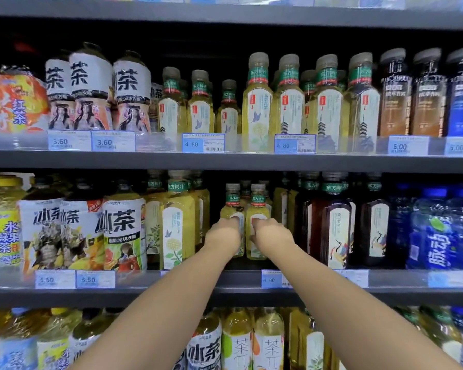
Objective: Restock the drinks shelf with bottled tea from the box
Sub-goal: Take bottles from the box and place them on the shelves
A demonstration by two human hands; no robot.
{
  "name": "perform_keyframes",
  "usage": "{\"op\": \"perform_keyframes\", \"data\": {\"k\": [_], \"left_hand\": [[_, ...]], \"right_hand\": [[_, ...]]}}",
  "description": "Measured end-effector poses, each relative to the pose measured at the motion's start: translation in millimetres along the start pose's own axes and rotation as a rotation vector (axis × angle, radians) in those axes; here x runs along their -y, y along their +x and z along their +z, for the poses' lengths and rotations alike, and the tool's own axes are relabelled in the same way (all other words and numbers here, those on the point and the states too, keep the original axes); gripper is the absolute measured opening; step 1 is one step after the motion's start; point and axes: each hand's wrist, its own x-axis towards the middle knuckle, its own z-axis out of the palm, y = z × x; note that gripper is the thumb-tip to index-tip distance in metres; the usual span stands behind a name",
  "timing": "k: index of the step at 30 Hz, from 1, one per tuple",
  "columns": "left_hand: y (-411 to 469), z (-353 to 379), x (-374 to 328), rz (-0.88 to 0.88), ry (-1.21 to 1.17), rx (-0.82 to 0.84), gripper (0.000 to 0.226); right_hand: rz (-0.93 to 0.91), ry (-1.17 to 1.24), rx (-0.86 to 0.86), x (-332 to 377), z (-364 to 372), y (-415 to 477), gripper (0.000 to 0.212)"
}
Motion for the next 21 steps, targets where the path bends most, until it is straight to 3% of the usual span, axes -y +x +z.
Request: {"op": "perform_keyframes", "data": {"k": [4,8,10,14,18,21], "left_hand": [[15,6,-1,0.010,0.071,-0.028,0.020],[33,14,2,0.032,0.099,-0.094,0.021],[40,18,4,0.088,0.108,-0.128,0.023],[50,32,7,0.147,0.061,-0.091,0.029],[54,40,6,0.109,0.118,-0.038,0.037],[54,45,6,0.044,0.170,-0.010,0.043]], "right_hand": [[0.109,0.041,0.137,-7,9,20,0.071],[0.091,-0.007,0.094,0,15,42,0.072],[0.098,0.082,0.116,-2,26,61,0.067],[-0.007,0.017,0.098,-13,40,81,0.062],[0.078,0.071,0.222,-11,43,85,0.073],[0.135,0.014,0.239,-11,43,87,0.067]]}}
